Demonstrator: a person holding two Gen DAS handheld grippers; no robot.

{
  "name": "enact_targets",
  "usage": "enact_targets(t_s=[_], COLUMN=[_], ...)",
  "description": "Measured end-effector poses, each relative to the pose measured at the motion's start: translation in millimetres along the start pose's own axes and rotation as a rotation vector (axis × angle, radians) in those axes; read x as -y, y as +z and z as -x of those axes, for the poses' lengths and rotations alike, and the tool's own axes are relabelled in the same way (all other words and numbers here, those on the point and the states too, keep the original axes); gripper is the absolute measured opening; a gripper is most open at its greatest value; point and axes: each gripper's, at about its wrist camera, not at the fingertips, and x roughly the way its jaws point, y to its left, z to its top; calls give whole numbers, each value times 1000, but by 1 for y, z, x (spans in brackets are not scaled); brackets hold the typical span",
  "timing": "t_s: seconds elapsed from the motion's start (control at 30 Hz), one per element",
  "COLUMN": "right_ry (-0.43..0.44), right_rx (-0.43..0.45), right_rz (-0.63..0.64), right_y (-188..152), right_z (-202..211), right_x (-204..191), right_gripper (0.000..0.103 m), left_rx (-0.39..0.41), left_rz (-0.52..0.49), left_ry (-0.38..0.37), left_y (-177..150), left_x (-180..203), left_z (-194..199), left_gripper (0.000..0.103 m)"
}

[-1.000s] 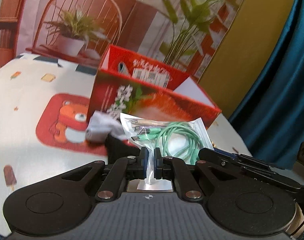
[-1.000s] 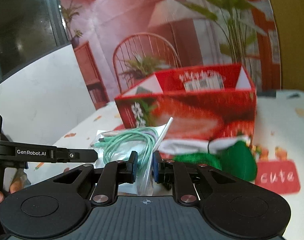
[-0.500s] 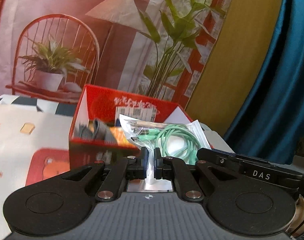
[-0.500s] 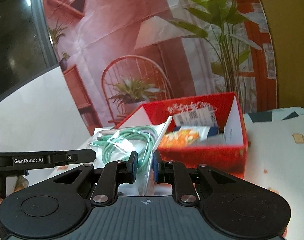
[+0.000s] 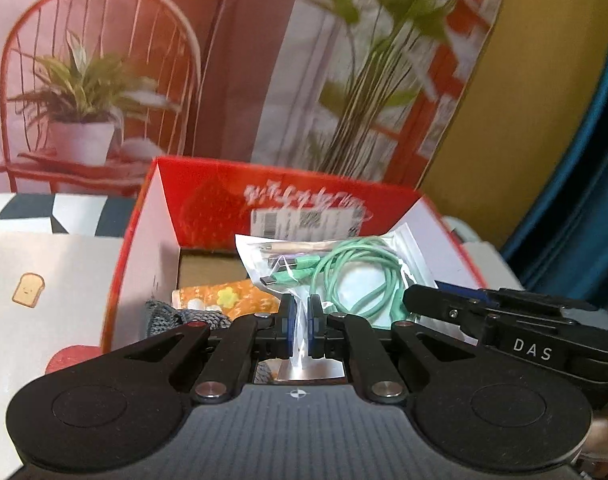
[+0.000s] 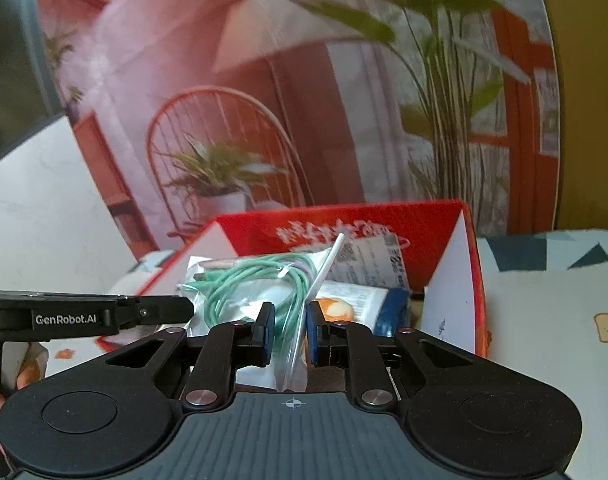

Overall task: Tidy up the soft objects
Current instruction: 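Lower the plastic bag into the box and open both grippers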

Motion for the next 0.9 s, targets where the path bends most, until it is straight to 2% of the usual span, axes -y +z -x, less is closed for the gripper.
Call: enact_targets(t_s=[0.27,0.37,0.47,0.57,0.63,0.7,0.83,0.9], right_ry=[-69,-92,-114,-135,-149,-159,-180,-193], right_rx=[-105,-160,-208,-219,-225,-228,-238,-238], right_rz=[7,-73,-108,-92,-89,-82,-69,-61], right_y=[-3,-4,-6,-7,-8,-7,-8,-8], right_z=[-40,-50,-59,-61,-63,-63,-63,-61], right_x=[11,18,21,20,20,20,17,15], right_gripper=[15,15,16,19,18,18,18,22], left_rx=[-140,-174,-169,-147,-129,-108,-55,-23], left_rz=[-69,-87,-101,-82,-85,-101,-146,-157], left_ry=[50,59,54,47,47,49,56,60], left_y=[6,4,3,4,4,4,5,5], left_x=[5,5,5,1,2,5,13,15], left_z=[-46,-53,-52,-46,-41,-36,-20,-9], left_gripper=[8,8,9,15,27,51,59,70])
